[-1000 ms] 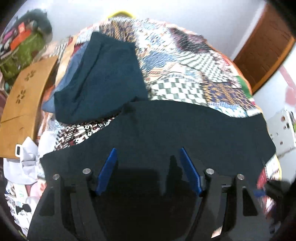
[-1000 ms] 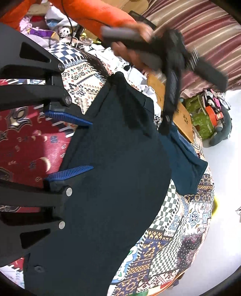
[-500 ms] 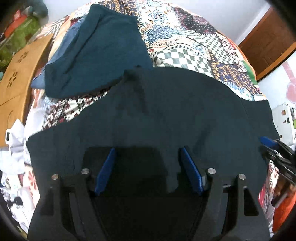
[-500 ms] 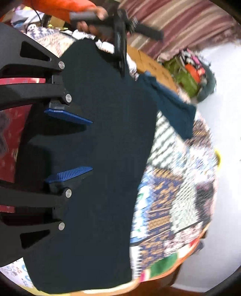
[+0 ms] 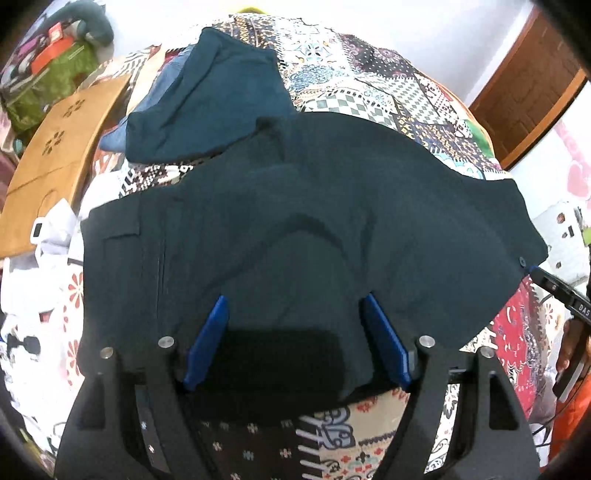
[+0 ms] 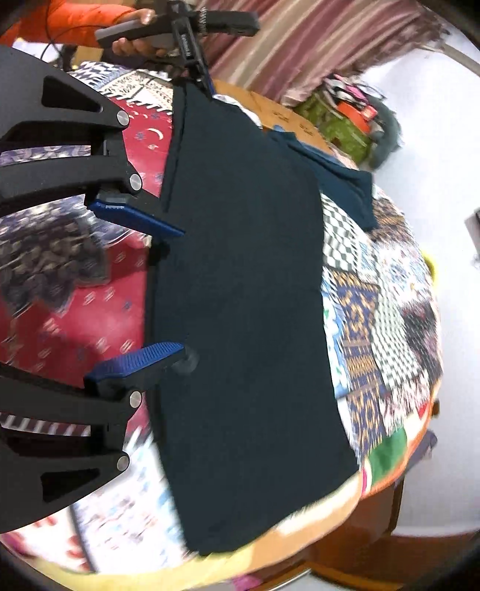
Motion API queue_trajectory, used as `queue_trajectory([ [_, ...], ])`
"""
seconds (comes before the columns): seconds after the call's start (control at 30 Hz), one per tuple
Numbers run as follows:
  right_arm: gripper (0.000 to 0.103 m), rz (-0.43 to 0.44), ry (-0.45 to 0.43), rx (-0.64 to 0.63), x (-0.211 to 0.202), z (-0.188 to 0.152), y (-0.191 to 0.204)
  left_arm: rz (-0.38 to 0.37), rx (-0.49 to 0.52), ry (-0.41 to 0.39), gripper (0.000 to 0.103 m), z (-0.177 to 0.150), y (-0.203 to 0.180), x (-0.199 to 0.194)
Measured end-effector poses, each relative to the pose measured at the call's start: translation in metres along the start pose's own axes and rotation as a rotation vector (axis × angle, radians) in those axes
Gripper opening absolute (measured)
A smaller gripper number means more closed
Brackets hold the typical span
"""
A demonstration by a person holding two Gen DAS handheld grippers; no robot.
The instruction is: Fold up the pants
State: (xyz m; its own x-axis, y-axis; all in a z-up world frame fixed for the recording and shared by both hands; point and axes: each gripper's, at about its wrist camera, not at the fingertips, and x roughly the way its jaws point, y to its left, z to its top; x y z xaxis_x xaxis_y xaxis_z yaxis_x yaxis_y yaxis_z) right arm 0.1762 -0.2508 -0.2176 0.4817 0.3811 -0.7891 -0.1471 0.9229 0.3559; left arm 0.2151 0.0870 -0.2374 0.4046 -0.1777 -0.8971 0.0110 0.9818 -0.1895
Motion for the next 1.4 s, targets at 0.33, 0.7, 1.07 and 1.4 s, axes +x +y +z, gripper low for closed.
queue_trajectory([
  [0.33, 0.055, -0.078, -0.054, 0.206, -0.02, -0.008, -0.071, 0.039, -0.023, -0.033, 0.08, -0.006, -0.004, -0.002],
  [0.7, 0.047, -0.048, -0.204, 0.301, -0.015, 0.011, -0.096, 0.088, 0.003, -0.062, 0.08, -0.009, -0.01, -0.004],
  [1.07, 0.009, -0.119, -0.26, 0.345, -0.035, 0.019, -0.123, 0.084, 0.004, -0.078, 0.092, -0.012, -0.006, -0.003],
  [1.4, 0.009, -0.098, -0.374, 0.202, -0.079, 0.055, -0.068, 0.086, -0.016, -0.111, 0.092, -0.011, 0.002, -0.024],
])
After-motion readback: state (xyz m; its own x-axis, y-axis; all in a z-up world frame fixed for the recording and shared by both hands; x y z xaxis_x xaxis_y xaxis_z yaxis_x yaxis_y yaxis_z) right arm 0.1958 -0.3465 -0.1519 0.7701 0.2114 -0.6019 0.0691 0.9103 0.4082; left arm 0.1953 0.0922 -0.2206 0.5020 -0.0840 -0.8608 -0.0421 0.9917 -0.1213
